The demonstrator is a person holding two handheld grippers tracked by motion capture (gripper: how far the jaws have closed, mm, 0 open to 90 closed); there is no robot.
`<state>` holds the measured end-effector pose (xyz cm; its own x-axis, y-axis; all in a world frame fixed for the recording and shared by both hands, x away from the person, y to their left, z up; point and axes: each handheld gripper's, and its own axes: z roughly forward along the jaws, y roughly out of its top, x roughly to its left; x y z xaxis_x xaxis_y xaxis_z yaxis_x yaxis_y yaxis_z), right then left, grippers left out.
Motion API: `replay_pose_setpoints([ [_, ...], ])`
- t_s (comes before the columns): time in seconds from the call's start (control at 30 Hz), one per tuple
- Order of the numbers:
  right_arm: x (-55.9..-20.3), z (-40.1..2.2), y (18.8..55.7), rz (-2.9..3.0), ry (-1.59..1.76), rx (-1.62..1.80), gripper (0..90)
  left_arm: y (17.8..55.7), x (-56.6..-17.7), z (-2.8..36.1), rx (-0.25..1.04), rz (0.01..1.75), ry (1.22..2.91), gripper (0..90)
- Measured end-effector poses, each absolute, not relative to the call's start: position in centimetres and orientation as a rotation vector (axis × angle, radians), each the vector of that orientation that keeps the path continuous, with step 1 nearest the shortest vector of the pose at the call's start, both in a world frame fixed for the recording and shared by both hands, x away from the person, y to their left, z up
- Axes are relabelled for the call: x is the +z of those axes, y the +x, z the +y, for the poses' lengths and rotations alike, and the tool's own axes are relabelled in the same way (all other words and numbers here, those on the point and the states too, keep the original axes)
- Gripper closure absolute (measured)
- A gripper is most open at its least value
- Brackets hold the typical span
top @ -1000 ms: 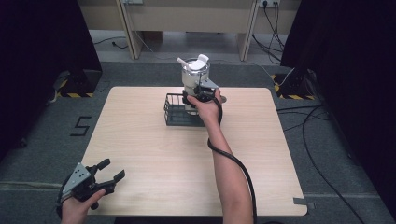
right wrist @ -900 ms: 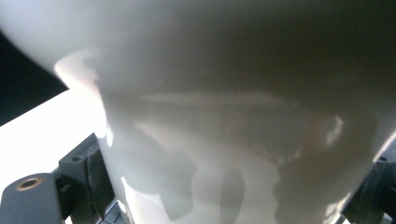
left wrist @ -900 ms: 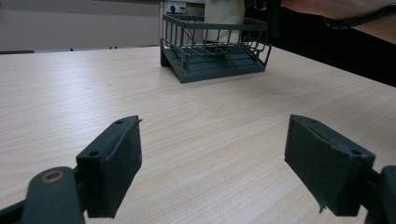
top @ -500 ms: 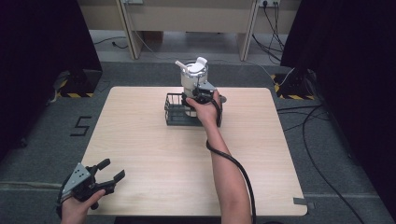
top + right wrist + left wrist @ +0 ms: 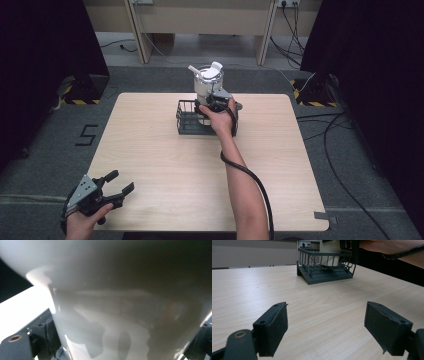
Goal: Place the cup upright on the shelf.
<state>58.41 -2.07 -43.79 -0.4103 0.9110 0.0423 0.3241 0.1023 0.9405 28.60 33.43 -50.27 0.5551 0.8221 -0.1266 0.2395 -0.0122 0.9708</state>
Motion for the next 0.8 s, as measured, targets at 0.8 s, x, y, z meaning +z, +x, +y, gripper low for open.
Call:
replay_pose_setpoints([
  [0.8,-44.68,-1.94,57.65,1.781,1.177,1.331,7.6,28.61,-50.27,33.24,0.587,0.923,1.565,18.2],
])
